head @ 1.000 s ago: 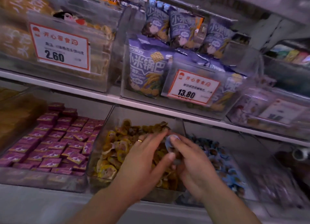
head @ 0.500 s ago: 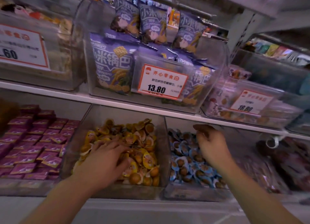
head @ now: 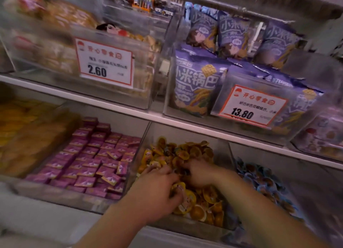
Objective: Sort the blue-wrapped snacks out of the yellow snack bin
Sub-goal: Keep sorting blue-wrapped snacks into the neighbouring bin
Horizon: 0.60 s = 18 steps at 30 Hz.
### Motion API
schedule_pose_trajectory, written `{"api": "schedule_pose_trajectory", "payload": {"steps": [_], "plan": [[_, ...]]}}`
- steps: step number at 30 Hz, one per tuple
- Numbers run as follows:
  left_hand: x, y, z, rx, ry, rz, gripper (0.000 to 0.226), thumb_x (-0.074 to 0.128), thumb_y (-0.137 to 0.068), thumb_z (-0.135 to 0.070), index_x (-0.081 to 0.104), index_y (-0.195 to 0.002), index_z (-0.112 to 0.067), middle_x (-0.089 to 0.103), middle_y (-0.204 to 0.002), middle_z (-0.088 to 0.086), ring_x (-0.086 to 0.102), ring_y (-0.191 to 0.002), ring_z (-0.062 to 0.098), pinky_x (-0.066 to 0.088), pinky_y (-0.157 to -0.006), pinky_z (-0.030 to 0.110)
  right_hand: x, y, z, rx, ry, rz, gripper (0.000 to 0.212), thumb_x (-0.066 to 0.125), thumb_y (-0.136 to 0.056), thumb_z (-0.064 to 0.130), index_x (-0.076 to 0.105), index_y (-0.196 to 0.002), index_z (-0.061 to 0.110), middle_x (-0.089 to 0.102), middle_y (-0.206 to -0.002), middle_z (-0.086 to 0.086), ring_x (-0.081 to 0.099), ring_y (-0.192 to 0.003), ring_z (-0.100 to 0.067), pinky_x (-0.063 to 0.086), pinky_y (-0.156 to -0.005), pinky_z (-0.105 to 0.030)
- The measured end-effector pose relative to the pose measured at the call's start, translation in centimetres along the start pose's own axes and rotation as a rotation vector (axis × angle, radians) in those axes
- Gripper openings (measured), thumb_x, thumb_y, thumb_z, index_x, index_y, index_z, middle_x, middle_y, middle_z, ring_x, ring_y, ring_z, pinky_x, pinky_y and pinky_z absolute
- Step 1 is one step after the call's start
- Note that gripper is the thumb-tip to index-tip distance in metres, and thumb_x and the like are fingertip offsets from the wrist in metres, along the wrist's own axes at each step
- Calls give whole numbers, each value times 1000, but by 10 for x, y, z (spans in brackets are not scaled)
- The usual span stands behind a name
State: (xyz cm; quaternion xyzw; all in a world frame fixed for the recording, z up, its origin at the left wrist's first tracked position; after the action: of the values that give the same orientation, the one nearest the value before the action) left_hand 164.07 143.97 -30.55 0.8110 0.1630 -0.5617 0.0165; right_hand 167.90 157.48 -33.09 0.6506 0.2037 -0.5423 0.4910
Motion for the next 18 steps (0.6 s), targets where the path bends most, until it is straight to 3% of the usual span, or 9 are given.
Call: {"api": "schedule_pose_trajectory", "payload": {"steps": [4, 10, 14, 18], "plan": [[2, 6, 1, 16, 5, -15, 46, 30, -85, -61, 60, -106, -34, 50, -108, -15, 55, -106, 11, 31, -109, 35, -4, -2, 10, -86, -95, -98, 34, 64, -89, 36, 66, -121, 23, 64, -122, -8, 61, -112, -27, 51, -91, -33], [0, 6, 4, -2, 74, -43, 45, 34, -86, -61, 60, -114, -38, 50, -114, -17, 52, -111, 9, 32, -108, 30, 1, -16, 11, -73, -13, 12, 64, 62, -88, 44, 37, -147, 40, 37, -151, -12, 40, -137, -32, 36, -112, -37], [-2, 6, 8, -21, 166, -74, 40, 43, -88, -59, 63, -115, -36, 52, -117, -20, 52, -111, 7, 38, -103, 29, 3, -19, 16, -92, 8, 20, 56, 59, -90, 43, 44, -143, 32, 48, -145, -12, 47, -130, -31, 41, -105, -35], [-10, 4, 10, -42, 260, -132, 35, 49, -87, -54, 66, -109, -34, 54, -111, -19, 54, -105, 7, 46, -94, 31, -2, -18, 4, -55, -46, -65, 50, 58, -89, 47, 48, -137, 41, 58, -138, -4, 56, -123, -27, 48, -99, -37]]}}
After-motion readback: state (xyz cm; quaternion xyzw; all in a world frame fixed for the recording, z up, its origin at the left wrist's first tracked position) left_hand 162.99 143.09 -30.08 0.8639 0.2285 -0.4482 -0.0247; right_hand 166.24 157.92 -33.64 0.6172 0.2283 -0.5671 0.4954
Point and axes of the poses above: each hand's wrist, its own y-axis away from the middle knuckle, its own x-axis out of the palm, z = x × y, the point moved 8 cm from there along -y, towards the middle knuckle
